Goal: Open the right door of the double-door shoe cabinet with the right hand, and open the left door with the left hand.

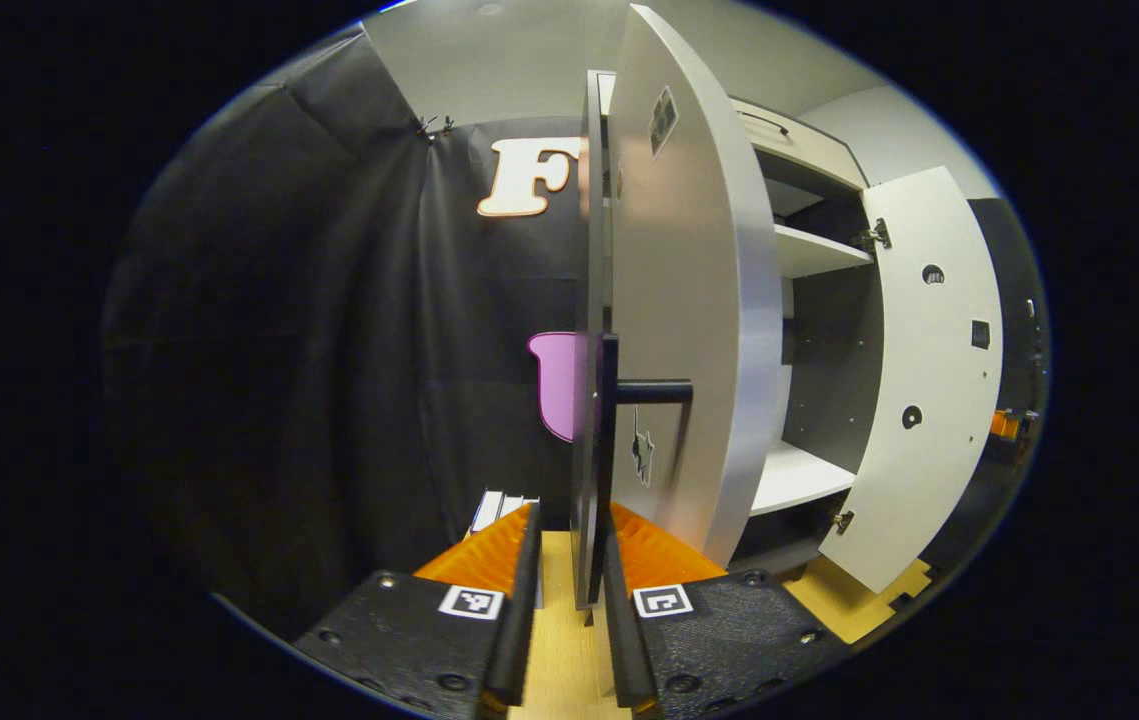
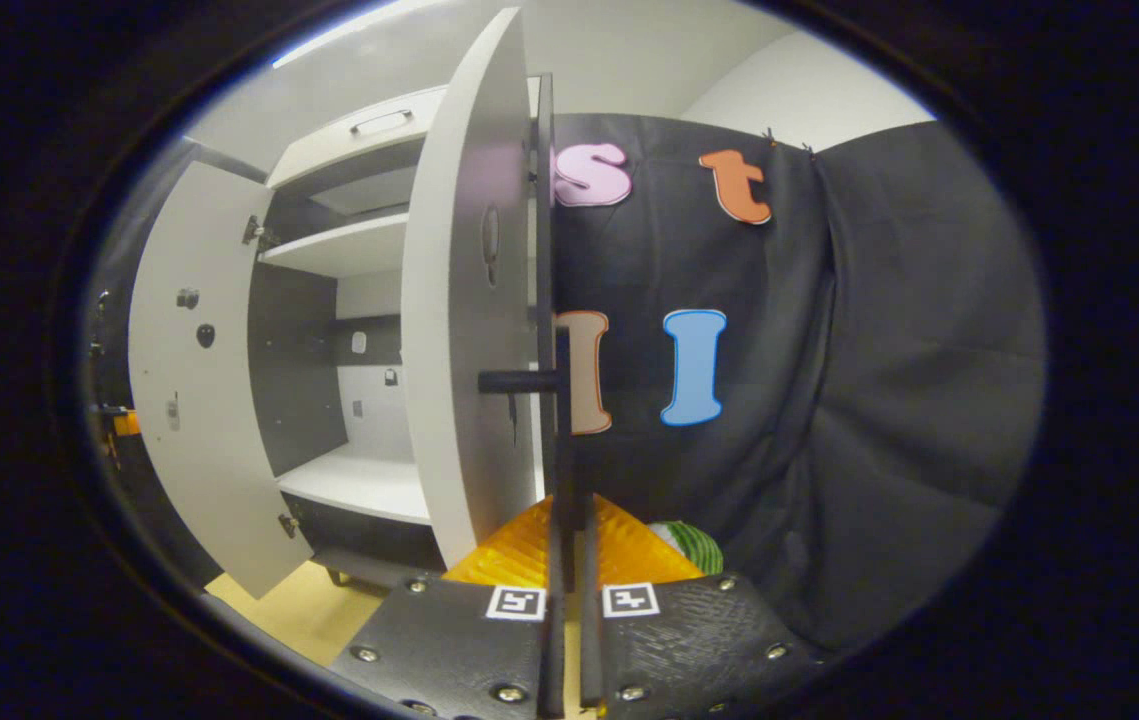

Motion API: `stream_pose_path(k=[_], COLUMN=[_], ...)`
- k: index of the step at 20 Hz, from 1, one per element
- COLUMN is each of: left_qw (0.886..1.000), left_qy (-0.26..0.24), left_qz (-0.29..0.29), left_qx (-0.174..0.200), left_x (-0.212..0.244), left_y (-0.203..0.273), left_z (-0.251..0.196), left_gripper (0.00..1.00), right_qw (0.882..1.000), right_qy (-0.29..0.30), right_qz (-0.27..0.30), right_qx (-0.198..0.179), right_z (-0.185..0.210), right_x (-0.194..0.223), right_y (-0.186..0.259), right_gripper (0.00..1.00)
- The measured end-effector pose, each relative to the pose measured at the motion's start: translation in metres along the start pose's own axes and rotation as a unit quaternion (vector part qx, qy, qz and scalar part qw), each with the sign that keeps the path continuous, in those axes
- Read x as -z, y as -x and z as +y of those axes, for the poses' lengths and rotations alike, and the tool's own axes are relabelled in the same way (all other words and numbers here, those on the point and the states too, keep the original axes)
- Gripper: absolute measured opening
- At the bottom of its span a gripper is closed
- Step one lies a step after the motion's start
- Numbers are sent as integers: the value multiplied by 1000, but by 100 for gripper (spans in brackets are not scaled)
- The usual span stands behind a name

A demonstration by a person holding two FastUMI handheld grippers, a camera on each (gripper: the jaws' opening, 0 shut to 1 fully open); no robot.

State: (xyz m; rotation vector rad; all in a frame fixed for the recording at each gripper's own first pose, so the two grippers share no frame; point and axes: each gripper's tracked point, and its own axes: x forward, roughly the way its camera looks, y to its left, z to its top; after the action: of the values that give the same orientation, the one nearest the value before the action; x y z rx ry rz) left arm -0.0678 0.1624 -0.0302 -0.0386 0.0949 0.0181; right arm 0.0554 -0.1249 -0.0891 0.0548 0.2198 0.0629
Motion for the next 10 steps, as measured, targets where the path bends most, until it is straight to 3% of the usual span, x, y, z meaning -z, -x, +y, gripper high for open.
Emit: stream_pose_path(k=[1, 2, 4, 5, 7, 9, 10], left_qw=[1000, 1000, 1000, 1000, 1000, 1000, 999], left_qy=[4, 6, 3, 4, 5, -6, -12], left_qz=[1, 5, 3, 6, 7, 7, 4], left_qx=[-7, -13, -21, -24, -28, -30, -36], left_x=[0, 0, -1, 0, -1, -2, -5], left_y=[0, 3, 5, 5, 5, 10, 15], left_z=[2, 4, 4, 3, 1, 2, 6], left_gripper=[35, 55, 68, 69, 70, 70, 75], right_qw=[1000, 1000, 1000, 999, 999, 998, 998], right_qy=[-8, -16, -27, -33, -39, -51, -54], right_qz=[-6, -9, -4, -1, -4, -16, -18], right_qx=[-3, 1, 2, 2, 0, -15, -20], right_z=[1, -3, -11, -16, -20, -18, -19], right_x=[-5, -6, -4, -3, -6, -16, -17], right_y=[1, -1, -1, -2, 3, 5, 7], right_gripper=[7, 9, 21, 27, 54, 69, 61])
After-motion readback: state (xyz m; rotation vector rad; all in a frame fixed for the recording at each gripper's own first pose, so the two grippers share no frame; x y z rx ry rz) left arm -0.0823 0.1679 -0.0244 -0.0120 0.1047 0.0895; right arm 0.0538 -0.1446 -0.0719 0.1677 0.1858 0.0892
